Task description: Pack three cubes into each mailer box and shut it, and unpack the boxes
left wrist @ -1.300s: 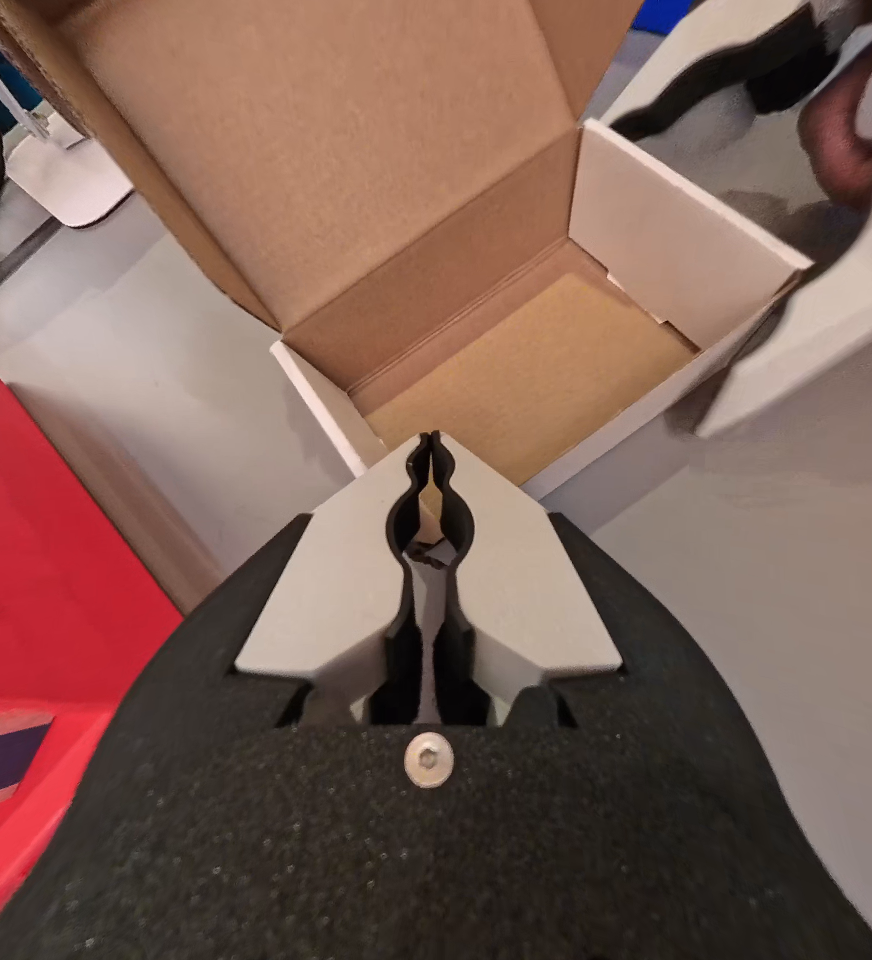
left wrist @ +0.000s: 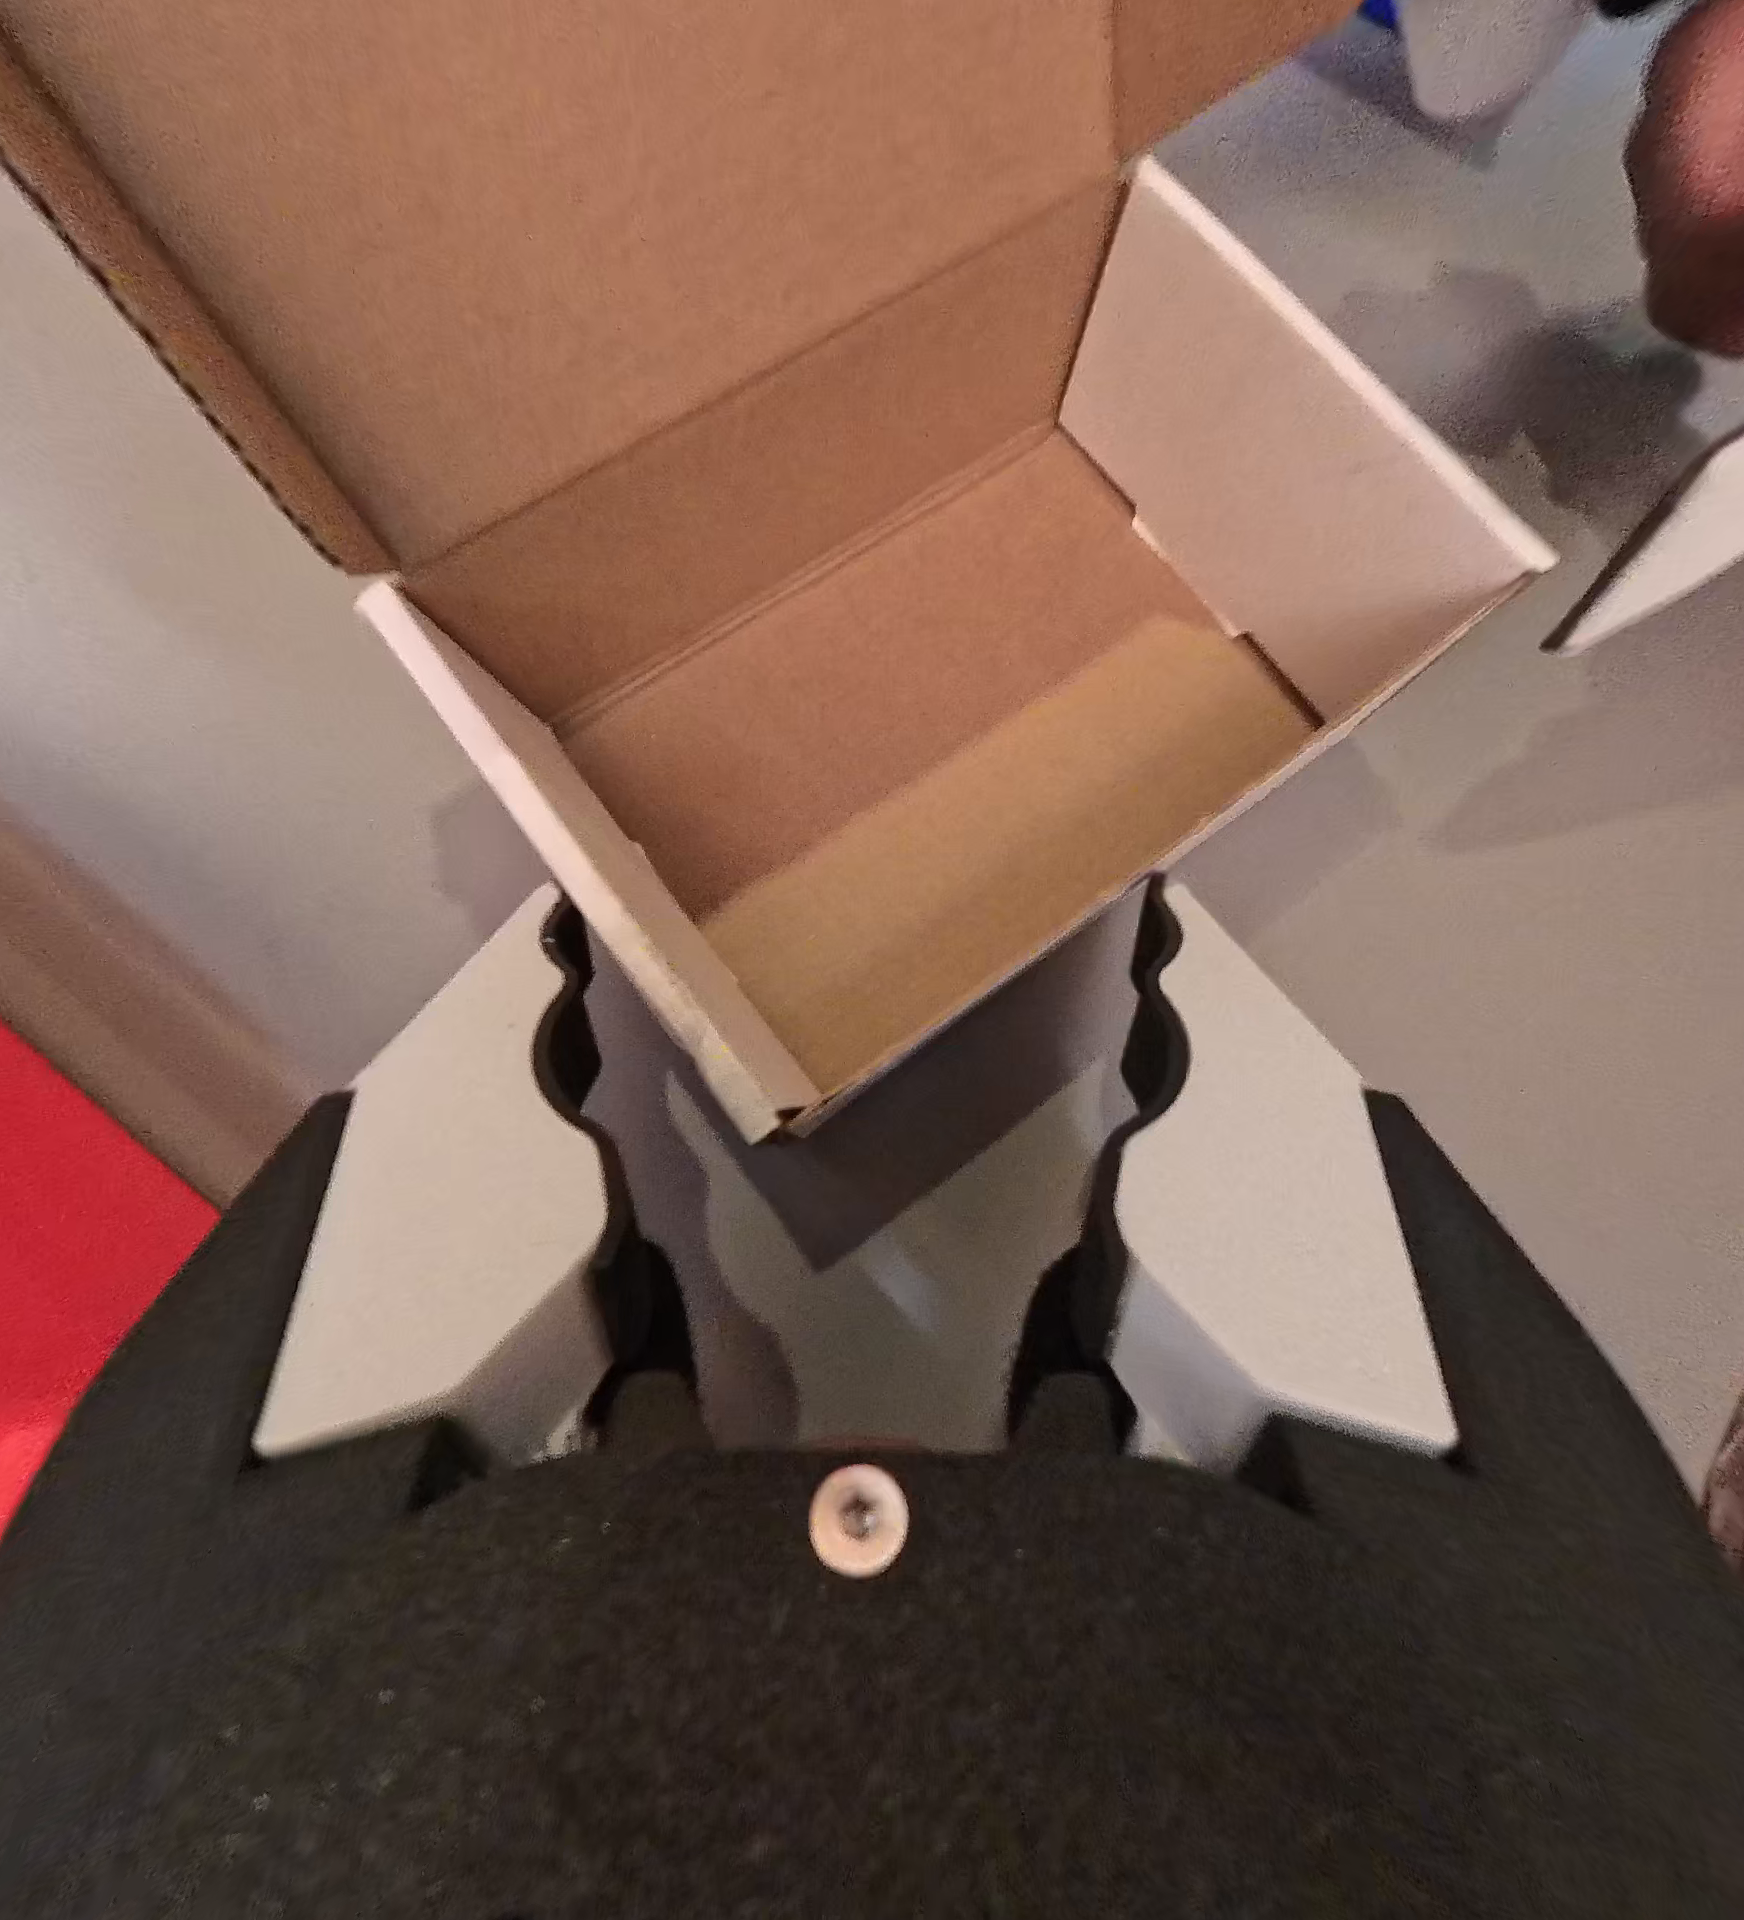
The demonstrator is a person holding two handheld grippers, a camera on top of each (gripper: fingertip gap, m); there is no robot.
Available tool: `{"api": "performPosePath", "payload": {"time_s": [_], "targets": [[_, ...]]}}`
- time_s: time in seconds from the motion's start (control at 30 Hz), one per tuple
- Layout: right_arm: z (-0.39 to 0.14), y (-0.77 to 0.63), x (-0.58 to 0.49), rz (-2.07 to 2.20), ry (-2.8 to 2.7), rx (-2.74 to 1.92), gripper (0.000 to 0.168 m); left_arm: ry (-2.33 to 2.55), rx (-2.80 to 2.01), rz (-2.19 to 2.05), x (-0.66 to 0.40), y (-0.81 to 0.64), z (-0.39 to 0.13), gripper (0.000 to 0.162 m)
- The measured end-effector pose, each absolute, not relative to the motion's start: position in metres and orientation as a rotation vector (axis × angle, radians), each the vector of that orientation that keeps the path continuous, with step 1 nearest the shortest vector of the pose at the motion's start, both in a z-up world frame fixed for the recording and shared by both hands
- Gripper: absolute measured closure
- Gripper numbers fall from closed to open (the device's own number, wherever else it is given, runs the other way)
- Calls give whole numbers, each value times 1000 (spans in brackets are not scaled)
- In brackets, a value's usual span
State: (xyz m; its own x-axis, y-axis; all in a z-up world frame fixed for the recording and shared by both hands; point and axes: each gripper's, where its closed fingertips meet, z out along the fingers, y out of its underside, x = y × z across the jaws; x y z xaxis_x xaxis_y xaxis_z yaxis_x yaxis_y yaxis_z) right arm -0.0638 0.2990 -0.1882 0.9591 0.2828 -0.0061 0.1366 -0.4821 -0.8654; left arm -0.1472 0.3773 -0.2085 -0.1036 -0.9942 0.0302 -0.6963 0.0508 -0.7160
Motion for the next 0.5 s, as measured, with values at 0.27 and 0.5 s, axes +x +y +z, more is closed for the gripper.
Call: {"api": "performPosePath", "payload": {"time_s": [0.27,0.5], "targets": [[-213,332,-81,159,-382,-2208,17,1892,-1696,-808,-135,375,-218,63],[-218,335,-49,61,-316,-2277,29,1912,-1667,-751,-108,381,-221,60]]}}
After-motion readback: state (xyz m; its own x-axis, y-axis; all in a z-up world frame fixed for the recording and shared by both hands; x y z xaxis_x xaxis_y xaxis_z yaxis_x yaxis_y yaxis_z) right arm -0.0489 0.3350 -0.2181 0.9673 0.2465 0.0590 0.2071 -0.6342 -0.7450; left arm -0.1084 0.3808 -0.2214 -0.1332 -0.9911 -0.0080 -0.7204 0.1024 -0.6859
